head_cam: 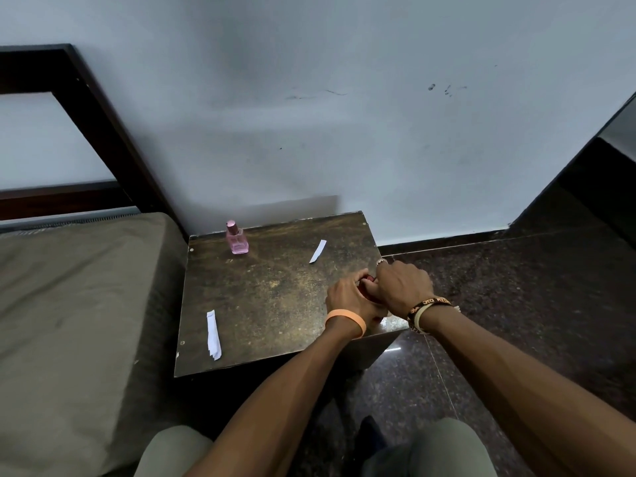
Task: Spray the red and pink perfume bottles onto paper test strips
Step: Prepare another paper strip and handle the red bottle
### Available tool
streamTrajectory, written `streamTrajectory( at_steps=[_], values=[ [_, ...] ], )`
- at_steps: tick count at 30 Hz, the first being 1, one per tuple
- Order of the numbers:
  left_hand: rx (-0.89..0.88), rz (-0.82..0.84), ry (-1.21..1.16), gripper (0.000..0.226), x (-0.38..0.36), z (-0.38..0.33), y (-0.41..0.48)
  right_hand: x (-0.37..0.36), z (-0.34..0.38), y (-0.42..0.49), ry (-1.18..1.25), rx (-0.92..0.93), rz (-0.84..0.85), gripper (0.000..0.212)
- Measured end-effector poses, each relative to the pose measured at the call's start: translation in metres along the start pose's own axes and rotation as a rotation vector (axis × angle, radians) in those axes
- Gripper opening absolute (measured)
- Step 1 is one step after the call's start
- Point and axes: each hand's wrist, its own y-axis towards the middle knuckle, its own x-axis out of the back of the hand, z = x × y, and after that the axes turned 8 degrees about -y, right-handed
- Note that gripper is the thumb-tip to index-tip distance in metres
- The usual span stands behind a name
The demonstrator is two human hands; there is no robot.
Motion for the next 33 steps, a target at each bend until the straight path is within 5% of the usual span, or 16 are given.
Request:
streamTrajectory(
  at_steps=[6,12,18,22,27,30,33],
  values=[
    [-0.015,-0.021,0.004,0.057,-0.001,0.001,0.0,-0.002,-0.005,-0.005,-0.147,0.113,-0.1,0.045],
    [-0.037,-0.042,0.042,0.055,-0.002,0.002,0.001,-0.003,0.008,0.004,0.079,-0.08,-0.061,0.03],
    [-0.05,-0.055,0.016,0.055,-0.001,0.004,0.001,-0.008,-0.013,-0.004,-0.229,0.232,-0.158,0.05],
    [-0.032,-0.024,0.043,0.065,-0.001,0.003,0.004,-0.007,-0.005,0.002,-0.344,0.184,-0.167,0.049],
    [-0.014,-0.032,0.012,0.069,0.0,0.006,0.005,-0.008,0.01,0.007,-0.19,0.055,-0.071,0.043],
    [-0.009,-0.036,0.018,0.073,0.001,0.006,0.003,-0.003,-0.006,0.005,-0.134,0.187,-0.085,0.051],
    [0.004,-0.021,0.0,0.077,0.0,0.004,0.003,0.006,-0.02,0.004,-0.346,0.319,-0.091,0.054]
  ],
)
